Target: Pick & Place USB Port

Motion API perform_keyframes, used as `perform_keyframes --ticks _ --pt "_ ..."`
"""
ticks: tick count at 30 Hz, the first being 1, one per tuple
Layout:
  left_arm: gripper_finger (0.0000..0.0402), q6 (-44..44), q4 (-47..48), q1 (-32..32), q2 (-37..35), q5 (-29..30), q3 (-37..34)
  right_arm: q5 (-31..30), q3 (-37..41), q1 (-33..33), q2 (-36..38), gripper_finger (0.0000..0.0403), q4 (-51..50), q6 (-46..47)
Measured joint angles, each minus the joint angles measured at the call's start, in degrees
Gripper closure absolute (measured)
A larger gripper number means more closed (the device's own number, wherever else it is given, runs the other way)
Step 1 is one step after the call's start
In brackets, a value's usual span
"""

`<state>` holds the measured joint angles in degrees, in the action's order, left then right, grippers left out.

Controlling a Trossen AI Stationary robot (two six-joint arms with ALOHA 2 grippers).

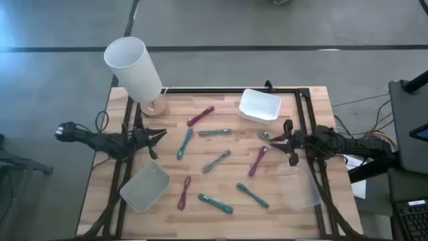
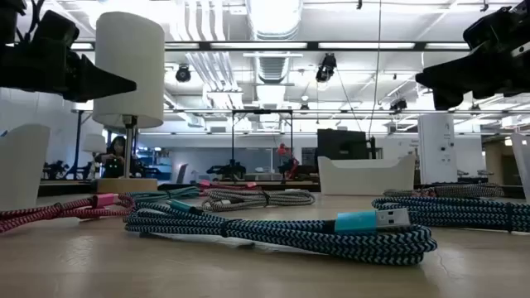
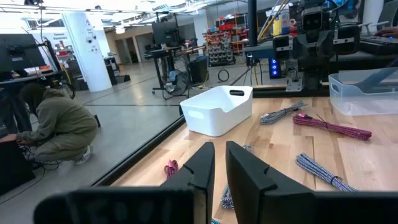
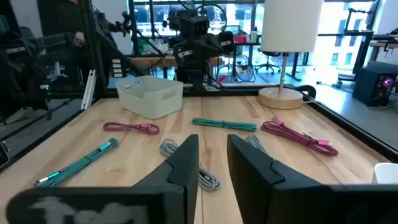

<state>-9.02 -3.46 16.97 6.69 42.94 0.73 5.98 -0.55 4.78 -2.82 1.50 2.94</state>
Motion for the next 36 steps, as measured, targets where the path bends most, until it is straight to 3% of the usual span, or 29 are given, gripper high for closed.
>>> perform_keyframes --ticks 17,36 --pt "0.0355 0.0 0.0 0.0 0.0 0.0 0.0 0.0 0.0 0.0 0.0 0.0335 0.0 0.0" --pt "0.0355 0.0 0.0 0.0 0.0 0.0 0.0 0.0 0.0 0.0 0.0 0.0321 0.0 0.0"
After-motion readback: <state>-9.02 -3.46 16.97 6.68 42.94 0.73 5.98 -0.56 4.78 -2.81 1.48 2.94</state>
